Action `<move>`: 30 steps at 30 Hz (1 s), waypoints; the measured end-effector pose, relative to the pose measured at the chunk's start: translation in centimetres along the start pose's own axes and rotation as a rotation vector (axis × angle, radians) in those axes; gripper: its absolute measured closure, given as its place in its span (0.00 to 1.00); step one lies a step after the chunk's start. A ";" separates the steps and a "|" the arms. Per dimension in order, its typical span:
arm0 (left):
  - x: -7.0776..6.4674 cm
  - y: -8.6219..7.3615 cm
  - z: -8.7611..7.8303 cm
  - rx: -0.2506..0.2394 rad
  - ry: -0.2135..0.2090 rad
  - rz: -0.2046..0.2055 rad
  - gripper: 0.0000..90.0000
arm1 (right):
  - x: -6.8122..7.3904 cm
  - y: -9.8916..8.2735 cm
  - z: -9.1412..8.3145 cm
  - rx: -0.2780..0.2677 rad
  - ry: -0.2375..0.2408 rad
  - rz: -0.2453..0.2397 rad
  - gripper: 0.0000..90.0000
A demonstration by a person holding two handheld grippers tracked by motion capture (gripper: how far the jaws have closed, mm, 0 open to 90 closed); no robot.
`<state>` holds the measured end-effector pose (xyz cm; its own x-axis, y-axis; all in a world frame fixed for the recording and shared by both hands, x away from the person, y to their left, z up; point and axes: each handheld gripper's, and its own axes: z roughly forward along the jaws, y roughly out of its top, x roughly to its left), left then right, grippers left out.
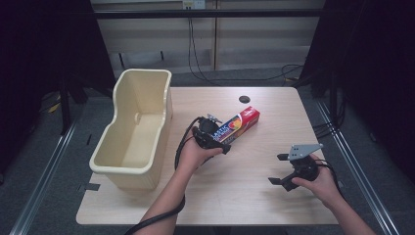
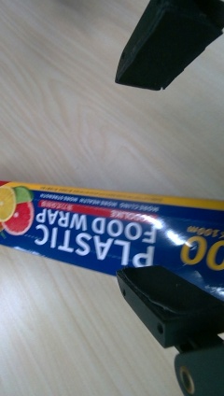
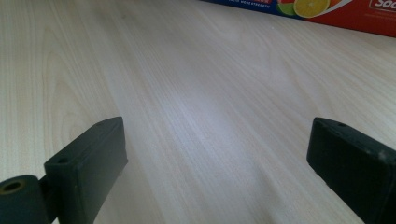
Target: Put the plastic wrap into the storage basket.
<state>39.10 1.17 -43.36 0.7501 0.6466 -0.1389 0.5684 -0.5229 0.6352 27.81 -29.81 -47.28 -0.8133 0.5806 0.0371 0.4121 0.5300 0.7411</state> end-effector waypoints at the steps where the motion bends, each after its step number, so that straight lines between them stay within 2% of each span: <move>1: 0.2 0.2 0.2 0.001 -0.005 0.000 0.08 | 0.0 0.0 0.0 -0.002 -0.005 -0.001 0.06; 4: 0.6 0.6 0.7 0.000 -0.005 -0.010 0.08 | 0.0 0.1 -0.1 -0.010 -0.007 0.002 0.06; 5: 0.8 0.9 0.9 0.014 -0.007 -0.011 0.08 | 0.0 0.1 -0.1 -0.010 -0.010 0.002 0.06; 9: 1.4 1.6 1.6 0.004 -0.003 -0.021 0.08 | 0.0 0.1 0.0 -0.008 -0.010 0.005 0.06; 11: 1.5 2.0 2.0 0.014 -0.013 -0.014 0.09 | -0.1 0.1 -0.1 -0.010 -0.008 0.003 0.06; 14: 1.6 2.5 2.7 0.018 -0.004 -0.023 0.10 | -0.1 0.1 -0.1 -0.010 -0.008 0.005 0.06; 20: 1.9 3.4 3.6 0.019 0.006 -0.017 0.15 | -0.2 0.1 -0.1 -0.010 -0.007 0.003 0.06; 22: 2.1 3.6 3.9 0.037 0.001 -0.010 0.16 | -0.2 0.0 -0.1 -0.011 -0.003 0.003 0.06; 24: 2.3 3.8 4.2 0.039 0.004 -0.026 0.16 | -0.2 0.0 -0.1 -0.012 -0.002 0.004 0.06; 25: 2.4 3.9 4.3 0.057 0.005 -0.017 0.17 | -0.2 0.0 -0.1 -0.013 -0.005 0.006 0.06; 30: 2.6 4.1 5.1 0.065 -0.005 -0.028 0.19 | -0.3 0.0 -0.2 -0.018 -0.001 0.009 0.06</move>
<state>45.07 -2.14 -44.94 0.7354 0.6587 -0.1594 0.6095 -0.5401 0.5803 27.97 -30.11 -47.13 -0.8091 0.5862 0.0427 0.4118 0.5135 0.7528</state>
